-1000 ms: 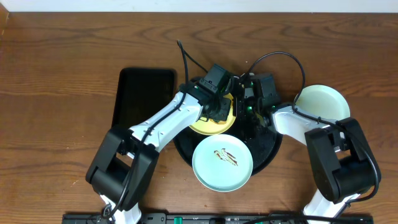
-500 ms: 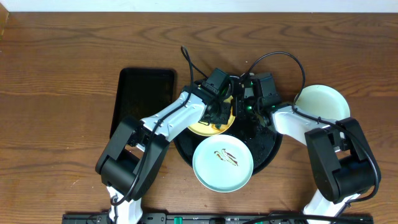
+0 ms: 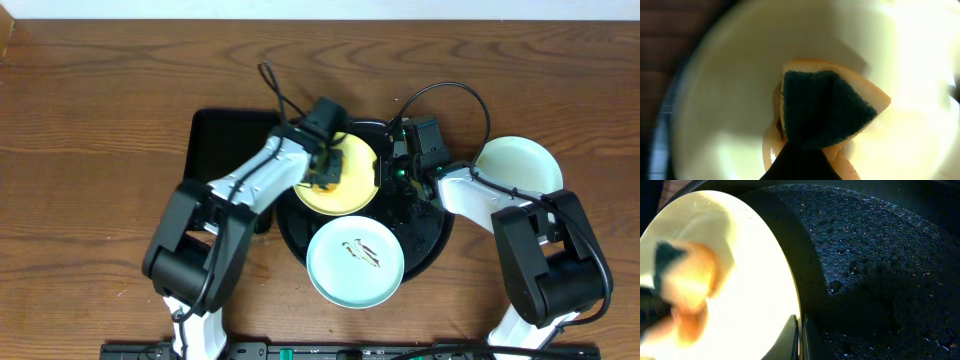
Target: Clean dirty plates on tray and stack at the side
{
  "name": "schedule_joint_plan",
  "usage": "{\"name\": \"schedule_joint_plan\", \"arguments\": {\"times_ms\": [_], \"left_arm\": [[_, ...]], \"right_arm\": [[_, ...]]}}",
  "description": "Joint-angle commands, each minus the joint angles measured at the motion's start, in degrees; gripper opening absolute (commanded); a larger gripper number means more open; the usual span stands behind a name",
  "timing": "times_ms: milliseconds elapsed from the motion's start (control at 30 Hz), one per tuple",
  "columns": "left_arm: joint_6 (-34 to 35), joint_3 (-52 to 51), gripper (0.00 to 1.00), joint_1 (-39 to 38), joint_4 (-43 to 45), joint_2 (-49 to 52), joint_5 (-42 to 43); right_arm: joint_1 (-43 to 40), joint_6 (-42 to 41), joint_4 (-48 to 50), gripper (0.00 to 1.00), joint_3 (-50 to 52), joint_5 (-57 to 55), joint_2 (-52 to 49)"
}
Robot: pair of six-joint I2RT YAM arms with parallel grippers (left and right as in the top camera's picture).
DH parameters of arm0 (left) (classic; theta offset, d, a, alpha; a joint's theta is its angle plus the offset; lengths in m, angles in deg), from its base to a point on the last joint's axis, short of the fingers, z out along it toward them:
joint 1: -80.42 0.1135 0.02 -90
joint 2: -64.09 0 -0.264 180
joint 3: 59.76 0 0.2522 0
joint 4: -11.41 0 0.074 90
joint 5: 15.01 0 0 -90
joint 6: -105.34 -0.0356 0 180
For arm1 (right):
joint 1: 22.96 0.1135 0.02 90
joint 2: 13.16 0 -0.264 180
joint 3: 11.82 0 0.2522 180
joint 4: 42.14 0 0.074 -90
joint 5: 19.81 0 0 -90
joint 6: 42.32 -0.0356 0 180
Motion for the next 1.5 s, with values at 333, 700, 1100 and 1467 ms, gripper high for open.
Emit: {"name": "schedule_joint_plan", "arguments": {"times_ms": [333, 700, 1100, 1467], "left_arm": [[-0.3, -0.5, 0.08, 4.5, -2.3, -8.1, 2.4], [-0.3, -0.5, 0.08, 8.4, -8.3, -16.3, -3.9], [-0.3, -0.5, 0.08, 16.6, -11.2, -16.3, -4.0], [-0.3, -0.5, 0.08, 17.2, -12.7, -16.3, -4.0]], "right_arm": [[0.3, 0.0, -2.2, 0.01, 1.2, -5.1, -0.6], [0.3, 0.1, -2.1, 0.19, 1.2, -4.9, -0.6], [1.9, 0.0, -2.3, 0.20, 1.3, -1.4, -0.6], [3.2, 0.0, -4.6, 0.01, 1.4, -3.7, -0.6]]}}
